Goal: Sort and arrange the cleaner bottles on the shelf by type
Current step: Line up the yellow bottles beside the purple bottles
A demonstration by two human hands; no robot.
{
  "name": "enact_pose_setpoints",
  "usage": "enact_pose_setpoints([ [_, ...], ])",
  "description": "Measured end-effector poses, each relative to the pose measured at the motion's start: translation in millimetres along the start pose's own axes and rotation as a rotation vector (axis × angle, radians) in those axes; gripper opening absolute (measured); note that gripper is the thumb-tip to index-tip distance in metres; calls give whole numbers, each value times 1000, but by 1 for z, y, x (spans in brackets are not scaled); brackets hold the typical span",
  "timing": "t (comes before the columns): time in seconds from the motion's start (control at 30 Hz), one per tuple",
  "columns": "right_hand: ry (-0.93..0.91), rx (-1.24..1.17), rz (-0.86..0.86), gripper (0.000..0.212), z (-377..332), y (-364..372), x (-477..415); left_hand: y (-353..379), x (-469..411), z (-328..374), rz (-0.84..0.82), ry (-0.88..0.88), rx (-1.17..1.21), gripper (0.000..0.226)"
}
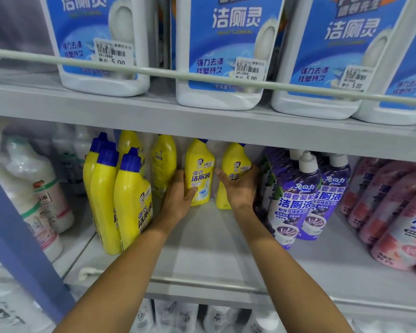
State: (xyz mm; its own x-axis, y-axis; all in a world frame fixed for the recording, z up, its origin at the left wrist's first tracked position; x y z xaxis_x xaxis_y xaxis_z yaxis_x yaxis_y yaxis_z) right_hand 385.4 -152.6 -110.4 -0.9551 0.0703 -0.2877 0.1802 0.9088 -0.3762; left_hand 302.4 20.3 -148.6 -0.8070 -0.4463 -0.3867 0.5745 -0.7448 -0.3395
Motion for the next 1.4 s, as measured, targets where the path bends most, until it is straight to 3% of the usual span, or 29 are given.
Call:
enact_pose_setpoints([
  [0.17,-25,10,27,101,-6,10,4,-6,4,2,60,11,-21,59],
  [0.33,-89,61,-101,104,-2,17,4,-10,5,-17,161,-22,33,59],
  [0.43,-130,60,-172,87,5,9,4,-9,5,-9,190,-62,102,51],
  [0.53,-150,39,-231,62,9,2,-1,-3,1,6,186,-111,106,58],
  [0.7,-154,49,-218,63,13,2,-7,2,-6,4,141,-132,57,56],
  [0.83,-160,20,-230,82,21,6,-12,-2,-7,2,92,-105,-22,52],
  [1.0,-163,23,-222,63,22,4,-8,-3,-7,-1,44,-84,-155,59],
  [1.1,-156,22,-201,64,24,5,-6,-6,-6,-6,15,-114,-253,68],
  [1.23,-133,16,-191,55,29,8,-6,-8,0,-3,59,-121,-313,54],
  [1.4,-133,35,-197,41,31,10,-5,-3,15,-6,167,-127,-126,54],
])
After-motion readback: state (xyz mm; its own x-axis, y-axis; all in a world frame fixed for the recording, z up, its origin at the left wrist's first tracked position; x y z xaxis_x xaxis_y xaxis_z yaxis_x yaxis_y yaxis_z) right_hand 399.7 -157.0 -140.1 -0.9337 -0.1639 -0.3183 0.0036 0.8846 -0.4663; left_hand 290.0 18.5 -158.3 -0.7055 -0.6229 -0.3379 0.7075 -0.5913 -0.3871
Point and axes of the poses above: each hand's wrist, its own x-axis away from the middle knuckle, its own y-axis out of the palm, z = x × y, the point moved 3 cm from there along -x, towards the middle knuckle, and after that the axes turned 11 degrees about x, right-handed, at the moved point
